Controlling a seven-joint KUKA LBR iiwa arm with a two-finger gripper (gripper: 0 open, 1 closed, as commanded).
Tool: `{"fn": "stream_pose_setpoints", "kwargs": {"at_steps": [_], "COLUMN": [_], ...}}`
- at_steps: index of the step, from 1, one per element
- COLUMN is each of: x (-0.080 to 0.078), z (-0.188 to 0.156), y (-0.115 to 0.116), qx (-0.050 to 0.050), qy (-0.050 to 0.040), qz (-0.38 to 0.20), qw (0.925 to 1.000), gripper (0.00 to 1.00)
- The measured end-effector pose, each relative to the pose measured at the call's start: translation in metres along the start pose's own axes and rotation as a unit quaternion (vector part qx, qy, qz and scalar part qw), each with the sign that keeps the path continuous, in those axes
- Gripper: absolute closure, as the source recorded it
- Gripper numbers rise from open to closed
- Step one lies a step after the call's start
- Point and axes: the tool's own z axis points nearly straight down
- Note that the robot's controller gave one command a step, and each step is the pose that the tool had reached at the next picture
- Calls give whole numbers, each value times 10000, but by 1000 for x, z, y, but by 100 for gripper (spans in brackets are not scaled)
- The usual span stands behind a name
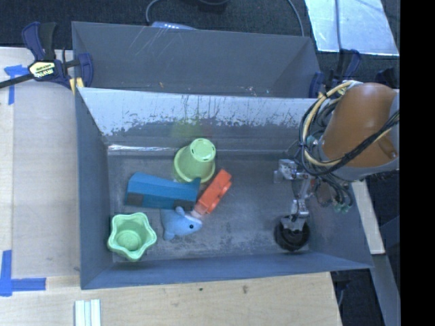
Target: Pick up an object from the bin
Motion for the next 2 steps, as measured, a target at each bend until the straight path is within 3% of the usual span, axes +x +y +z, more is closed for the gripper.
{"fn": "stream_pose_setpoints", "kwargs": {"at_steps": [1, 2], "x": [-2, 1], "z": [-4, 19], "y": [0, -15], "qx": [6, 6], "qy": [-41, -67], "qz": [-13, -434], "qw": [10000, 9990], "gripper": [0, 0]}}
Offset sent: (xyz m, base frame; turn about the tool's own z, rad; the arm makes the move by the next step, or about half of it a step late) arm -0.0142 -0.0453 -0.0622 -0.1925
